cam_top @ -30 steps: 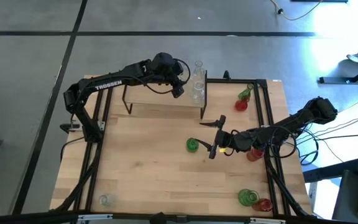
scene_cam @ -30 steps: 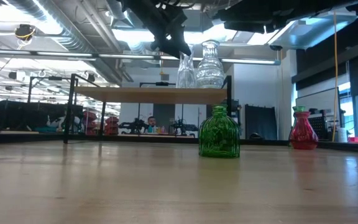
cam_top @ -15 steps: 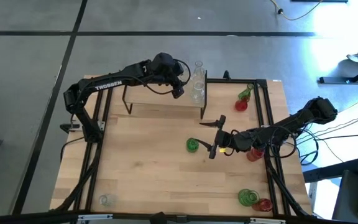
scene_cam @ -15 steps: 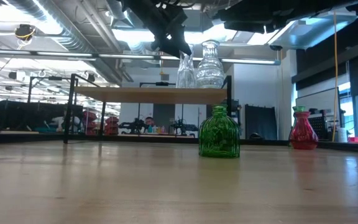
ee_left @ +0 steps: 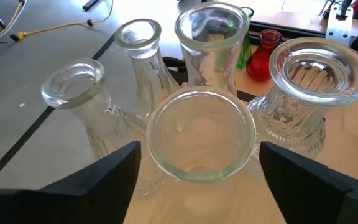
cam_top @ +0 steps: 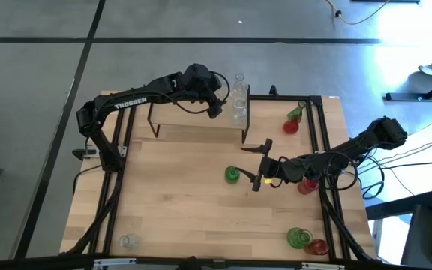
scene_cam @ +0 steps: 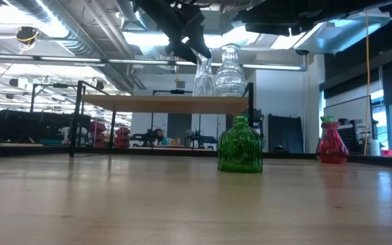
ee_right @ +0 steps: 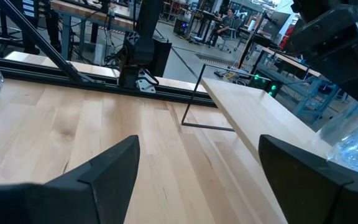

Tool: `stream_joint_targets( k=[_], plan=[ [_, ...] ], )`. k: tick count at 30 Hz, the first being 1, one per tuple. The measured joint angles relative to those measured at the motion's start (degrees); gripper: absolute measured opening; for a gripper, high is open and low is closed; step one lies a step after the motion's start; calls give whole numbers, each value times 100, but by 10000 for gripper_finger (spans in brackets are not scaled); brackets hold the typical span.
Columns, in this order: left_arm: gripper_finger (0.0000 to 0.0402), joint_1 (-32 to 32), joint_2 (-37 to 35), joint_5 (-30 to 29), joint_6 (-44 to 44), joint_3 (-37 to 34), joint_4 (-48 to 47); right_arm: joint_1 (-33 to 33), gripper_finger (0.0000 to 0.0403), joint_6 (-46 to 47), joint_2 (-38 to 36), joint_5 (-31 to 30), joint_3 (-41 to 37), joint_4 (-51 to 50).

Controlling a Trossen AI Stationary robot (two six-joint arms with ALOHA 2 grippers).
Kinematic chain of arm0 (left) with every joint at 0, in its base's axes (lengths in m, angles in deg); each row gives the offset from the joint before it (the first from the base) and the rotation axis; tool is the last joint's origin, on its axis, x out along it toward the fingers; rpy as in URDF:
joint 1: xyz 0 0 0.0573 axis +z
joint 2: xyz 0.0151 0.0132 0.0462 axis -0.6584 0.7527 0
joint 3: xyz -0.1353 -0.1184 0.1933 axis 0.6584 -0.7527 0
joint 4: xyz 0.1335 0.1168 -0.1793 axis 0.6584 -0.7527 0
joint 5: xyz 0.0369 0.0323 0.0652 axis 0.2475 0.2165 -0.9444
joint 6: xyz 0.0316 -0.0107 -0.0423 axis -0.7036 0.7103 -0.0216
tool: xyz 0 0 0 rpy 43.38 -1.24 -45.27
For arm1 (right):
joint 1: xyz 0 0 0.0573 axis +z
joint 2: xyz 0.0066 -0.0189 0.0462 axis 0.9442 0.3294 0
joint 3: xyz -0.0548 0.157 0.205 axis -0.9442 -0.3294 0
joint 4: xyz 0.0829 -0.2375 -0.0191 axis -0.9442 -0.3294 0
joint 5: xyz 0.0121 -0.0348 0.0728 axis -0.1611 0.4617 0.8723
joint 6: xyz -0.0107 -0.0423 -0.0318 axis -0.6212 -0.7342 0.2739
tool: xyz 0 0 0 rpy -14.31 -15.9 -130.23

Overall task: Sort vases onto shelf
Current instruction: Put the transparent vase aligned with the other transparent vases on the shelf

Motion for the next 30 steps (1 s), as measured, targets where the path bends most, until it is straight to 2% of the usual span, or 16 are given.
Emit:
stream_joint_targets(
  k=[12, 20, 23, 30],
  plan=[
    [331, -90, -13, -7, 33, 470, -435, 2, 316, -7, 0, 0, 0, -2],
    [330, -232, -107, -18, 45, 1042, -1579, 2, 316, -7, 0, 0, 0, 0],
    [330, -443, -366, -77, 89, 1043, -1870, 2, 316, -9, 0, 0, -1, 0],
    [330, -1388, -1224, -771, 759, 958, -2666, 2, 316, -9, 0, 0, -2, -10]
  ],
)
